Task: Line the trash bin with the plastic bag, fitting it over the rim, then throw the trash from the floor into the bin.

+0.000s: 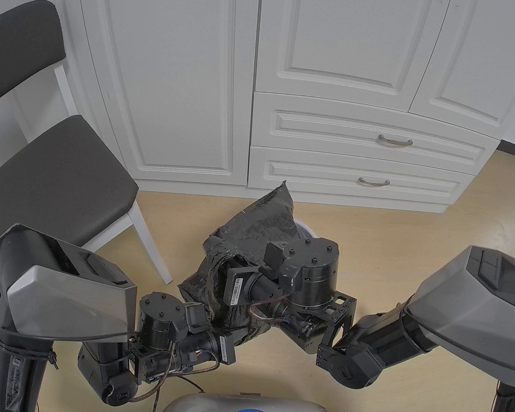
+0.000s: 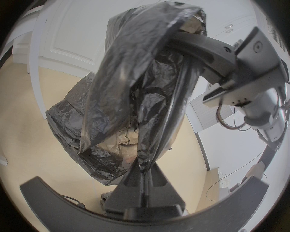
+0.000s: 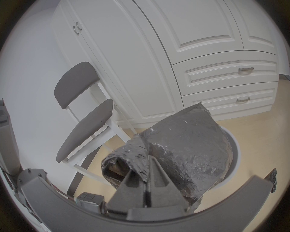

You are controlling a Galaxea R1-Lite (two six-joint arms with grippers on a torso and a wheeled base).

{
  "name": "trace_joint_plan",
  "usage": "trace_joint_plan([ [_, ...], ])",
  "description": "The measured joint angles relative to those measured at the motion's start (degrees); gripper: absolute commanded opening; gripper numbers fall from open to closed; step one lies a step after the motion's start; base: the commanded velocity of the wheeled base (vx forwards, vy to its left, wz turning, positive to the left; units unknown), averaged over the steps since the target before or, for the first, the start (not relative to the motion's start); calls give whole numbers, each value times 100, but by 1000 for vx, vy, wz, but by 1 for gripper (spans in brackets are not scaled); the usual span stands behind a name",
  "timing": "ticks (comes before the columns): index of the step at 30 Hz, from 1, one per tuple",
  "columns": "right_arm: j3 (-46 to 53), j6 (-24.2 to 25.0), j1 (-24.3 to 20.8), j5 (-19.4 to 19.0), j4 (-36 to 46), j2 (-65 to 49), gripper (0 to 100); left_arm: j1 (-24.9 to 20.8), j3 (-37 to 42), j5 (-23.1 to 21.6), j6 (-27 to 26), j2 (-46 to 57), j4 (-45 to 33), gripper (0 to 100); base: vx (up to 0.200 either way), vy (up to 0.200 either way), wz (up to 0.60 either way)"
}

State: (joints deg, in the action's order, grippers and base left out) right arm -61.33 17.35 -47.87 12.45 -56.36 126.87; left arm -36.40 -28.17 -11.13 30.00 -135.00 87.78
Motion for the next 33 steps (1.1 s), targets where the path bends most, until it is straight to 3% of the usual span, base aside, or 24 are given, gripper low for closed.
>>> trace_joint_plan([
  [3,-22,2,39,0,2,4,0,-45,78,0,-1,74,5,0,0,0,0],
  [4,-29,2,55,0,2,4,0,-52,100,-2,5,99,5,100,0,0,0],
  [21,-40,-5,207,-2,-2,-110,0,41,539,-145,-74,623,2,100,0,0,0],
  [33,-33,-33,518,-5,52,-432,0,1135,685,-709,-463,685,-1,100,0,0,0],
])
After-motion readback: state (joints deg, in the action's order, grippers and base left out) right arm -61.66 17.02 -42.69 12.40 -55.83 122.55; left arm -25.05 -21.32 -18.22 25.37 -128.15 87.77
